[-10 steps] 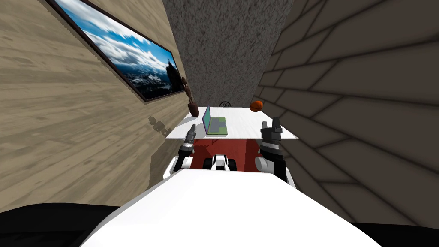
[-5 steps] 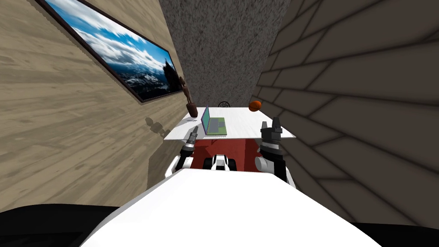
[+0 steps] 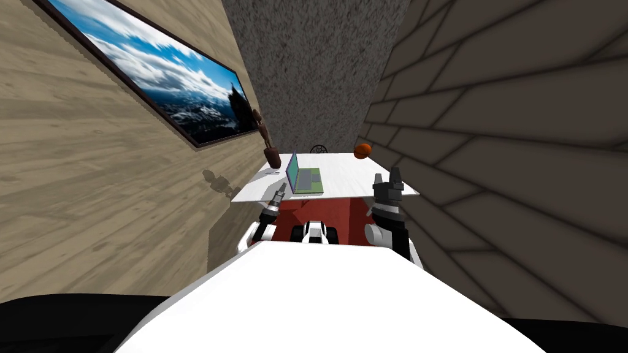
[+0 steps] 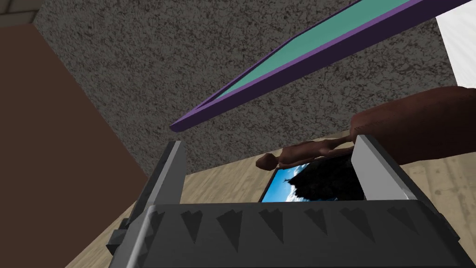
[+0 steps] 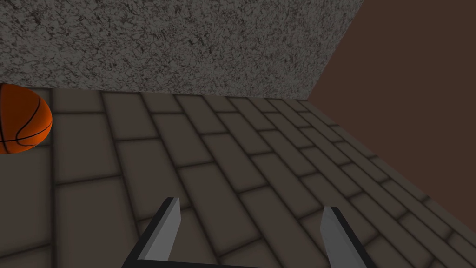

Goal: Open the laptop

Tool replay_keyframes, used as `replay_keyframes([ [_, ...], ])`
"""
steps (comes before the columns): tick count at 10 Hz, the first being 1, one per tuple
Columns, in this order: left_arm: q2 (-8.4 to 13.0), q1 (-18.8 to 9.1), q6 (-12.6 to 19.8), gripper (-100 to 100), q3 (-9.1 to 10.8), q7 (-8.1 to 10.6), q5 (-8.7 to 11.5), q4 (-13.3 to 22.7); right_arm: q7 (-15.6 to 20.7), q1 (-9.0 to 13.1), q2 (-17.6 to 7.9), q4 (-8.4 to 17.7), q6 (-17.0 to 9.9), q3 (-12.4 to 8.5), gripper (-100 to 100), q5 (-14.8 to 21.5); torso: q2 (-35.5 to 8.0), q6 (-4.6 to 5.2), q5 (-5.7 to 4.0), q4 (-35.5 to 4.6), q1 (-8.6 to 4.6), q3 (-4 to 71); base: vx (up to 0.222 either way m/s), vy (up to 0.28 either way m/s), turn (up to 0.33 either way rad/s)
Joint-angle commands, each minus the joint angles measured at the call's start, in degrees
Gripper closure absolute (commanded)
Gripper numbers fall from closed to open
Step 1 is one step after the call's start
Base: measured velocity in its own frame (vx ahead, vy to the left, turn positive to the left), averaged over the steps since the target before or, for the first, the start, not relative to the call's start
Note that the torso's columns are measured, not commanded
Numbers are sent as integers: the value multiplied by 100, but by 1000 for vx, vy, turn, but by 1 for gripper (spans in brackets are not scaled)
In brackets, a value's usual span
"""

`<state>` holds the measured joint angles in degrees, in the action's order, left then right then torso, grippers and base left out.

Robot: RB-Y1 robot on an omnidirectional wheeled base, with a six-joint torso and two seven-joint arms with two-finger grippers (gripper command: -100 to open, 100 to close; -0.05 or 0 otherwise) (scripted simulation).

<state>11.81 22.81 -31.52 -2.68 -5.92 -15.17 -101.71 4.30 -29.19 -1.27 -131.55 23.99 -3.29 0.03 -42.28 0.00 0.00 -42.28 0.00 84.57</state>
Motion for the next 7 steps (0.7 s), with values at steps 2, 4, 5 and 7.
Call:
replay_keyframes([
  [2, 116, -103, 20, -100, -61, -138, -130, 388, 0, 0, 0, 0, 0, 0, 0, 0, 0, 0, 0, 0, 0, 0, 8, 4, -63],
  [4, 213, -183, 40, -100, -99, -225, -217, 655, 0, 0, 0, 0, 0, 0, 0, 0, 0, 0, 0, 0, 0, 0, 9, 5, -71],
  [5, 260, -220, 49, -100, -116, -264, -256, 776, 0, 0, 0, 0, 0, 0, 0, 0, 0, 0, 0, 0, 0, 0, 8, 4, -47],
  [7, 291, -199, 209, -100, -97, -179, -231, 547, 0, 0, 0, 0, 0, 0, 0, 0, -2, -1, 0, -1, -1, -1, 32, -6, -16],
])
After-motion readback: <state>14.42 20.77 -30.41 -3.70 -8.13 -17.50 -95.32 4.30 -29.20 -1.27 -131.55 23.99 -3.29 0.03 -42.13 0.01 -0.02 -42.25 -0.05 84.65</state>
